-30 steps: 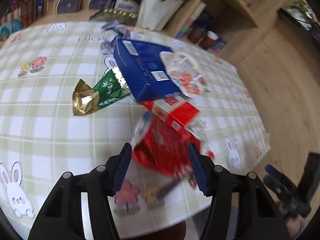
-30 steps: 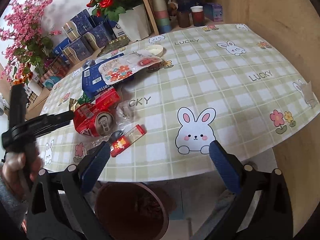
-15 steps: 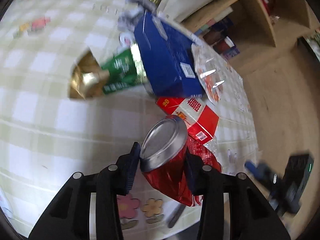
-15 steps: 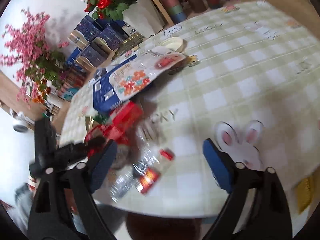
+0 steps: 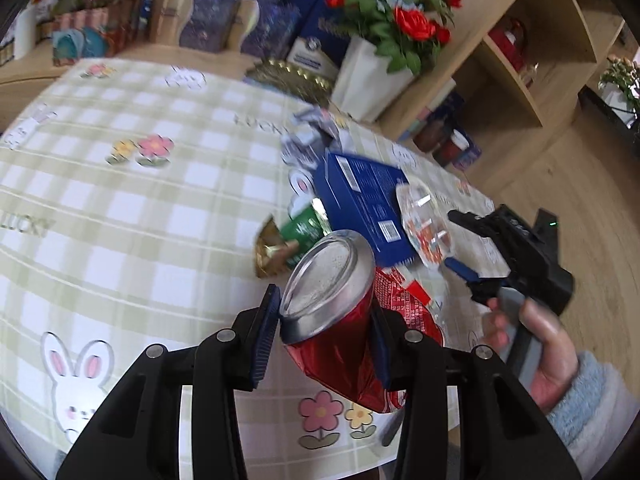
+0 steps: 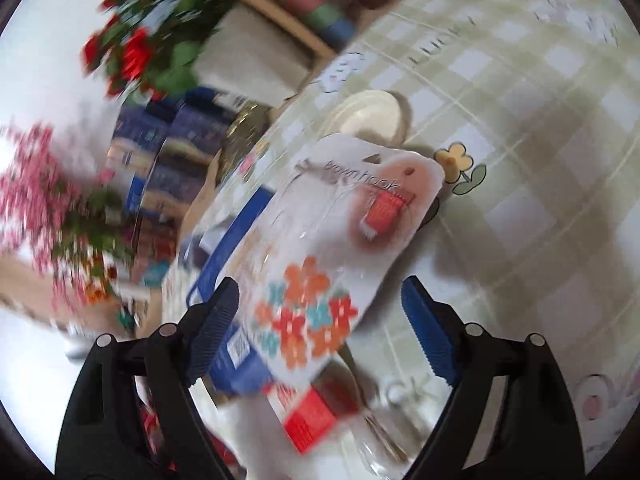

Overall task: Collect trash
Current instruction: 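Grasp the flower-print plastic bag with the right tool while the left tool holds the can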

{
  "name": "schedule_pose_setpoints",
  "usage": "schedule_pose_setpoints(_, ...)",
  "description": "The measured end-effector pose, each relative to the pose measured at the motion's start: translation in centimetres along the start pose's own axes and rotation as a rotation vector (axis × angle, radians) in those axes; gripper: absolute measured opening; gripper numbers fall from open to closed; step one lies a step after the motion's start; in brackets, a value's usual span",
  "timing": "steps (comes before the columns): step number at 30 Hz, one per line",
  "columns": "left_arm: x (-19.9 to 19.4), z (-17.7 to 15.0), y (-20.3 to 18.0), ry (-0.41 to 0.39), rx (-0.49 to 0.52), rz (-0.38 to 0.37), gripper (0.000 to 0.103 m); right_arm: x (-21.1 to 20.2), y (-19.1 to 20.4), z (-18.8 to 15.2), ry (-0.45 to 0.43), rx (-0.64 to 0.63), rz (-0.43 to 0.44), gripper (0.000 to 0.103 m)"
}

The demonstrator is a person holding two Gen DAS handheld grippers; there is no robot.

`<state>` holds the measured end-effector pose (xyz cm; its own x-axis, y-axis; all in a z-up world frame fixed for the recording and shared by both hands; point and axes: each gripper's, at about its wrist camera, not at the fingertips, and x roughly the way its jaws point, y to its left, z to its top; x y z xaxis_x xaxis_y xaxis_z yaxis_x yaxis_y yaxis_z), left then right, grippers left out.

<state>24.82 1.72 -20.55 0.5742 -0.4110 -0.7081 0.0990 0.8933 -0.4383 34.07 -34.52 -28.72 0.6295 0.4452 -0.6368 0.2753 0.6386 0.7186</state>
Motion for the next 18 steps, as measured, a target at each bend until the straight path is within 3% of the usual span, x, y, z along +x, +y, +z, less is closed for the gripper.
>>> schedule_pose_setpoints(3,-0.9,0.3,0.4,-0.026,0.010,0.015,0.040,0.9,-0.6,0.2,-0.003,0.062,0.000,0.081)
schedule_pose_setpoints(6,-1.4,0.1,0.8,-0.035,0.020,0.035,0.040,1.6,-0.9,0.2,0.005,0.096,0.008,0.071)
schedule_pose_setpoints(8,-1.7,0.0,1.1,-0.037,0.019,0.045,0.040,1.7,-1.2,0.1,0.008,0.111,0.018,0.046)
schedule_pose_setpoints(10,-1.9,-0.1,1.3,-0.040,0.019,0.049,0.040,1.3,-1.1,0.0,0.011,0.101,0.022,0.043)
schedule_pose_setpoints(18,-3.9,-0.1,1.0,-0.072,0.037,0.055,0.040,-3.7,4.9,-1.1,-0.073,-0.284,-0.021,0.037)
